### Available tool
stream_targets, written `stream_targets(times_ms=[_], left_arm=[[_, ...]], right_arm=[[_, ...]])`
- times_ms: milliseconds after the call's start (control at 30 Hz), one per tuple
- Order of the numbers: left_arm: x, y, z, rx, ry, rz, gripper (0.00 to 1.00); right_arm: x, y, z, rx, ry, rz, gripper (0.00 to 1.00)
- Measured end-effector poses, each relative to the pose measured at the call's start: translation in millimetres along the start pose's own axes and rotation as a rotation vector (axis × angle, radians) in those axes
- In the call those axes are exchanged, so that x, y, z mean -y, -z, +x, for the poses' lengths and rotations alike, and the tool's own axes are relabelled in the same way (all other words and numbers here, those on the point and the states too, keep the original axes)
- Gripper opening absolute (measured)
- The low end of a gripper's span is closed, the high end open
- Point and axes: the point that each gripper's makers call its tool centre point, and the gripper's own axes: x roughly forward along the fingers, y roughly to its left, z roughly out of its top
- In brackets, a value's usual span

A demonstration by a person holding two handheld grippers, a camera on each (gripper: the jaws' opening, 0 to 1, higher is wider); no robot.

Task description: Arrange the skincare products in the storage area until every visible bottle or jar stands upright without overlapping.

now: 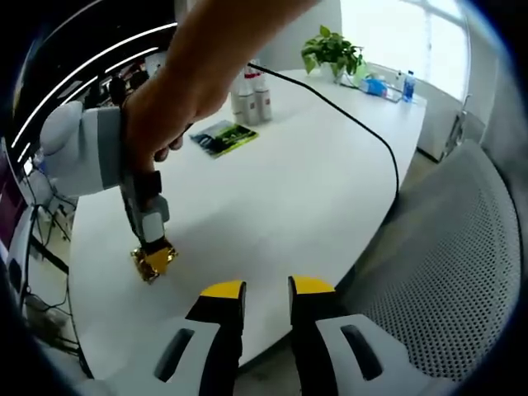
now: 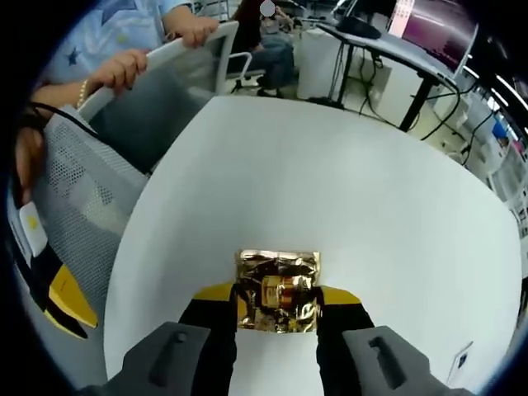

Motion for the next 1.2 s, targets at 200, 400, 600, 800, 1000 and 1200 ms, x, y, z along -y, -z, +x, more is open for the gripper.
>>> stream_targets(times_ms=[200,400,600,800,1000,1200], left_arm=[[0.6,-0.1,0,0.001,0.002,0.002,0.16],[1.9,0.7,0,-0.003,0.007,0.007,0.16],[2.3,1.2,1,-0.004,0.011,0.007,0.16],[2.2,0.7,0,0.000,0.012,0.000,0.16],[-9.1,-12.7,-6,0.087,-0.002,-0.118,0.18],[-22.5,-38.0,-19,0.240,0.018,-0.275,0.25]], right_arm=[[-10,8.9,-4,-0.004,-0.005,-0.010,0.33],[-17,14.8,-7,0.006,0.003,-0.002,0.32],[-23,23.2,-11,0.002,0.008,0.002,0.17],[-34,37.9,-18,-0.008,0.013,0.025,0.00],[-48,42.1,-43,0.048,0.072,0.022,0.00],[-61,41.0,-86,0.159,0.170,0.056,0.00]])
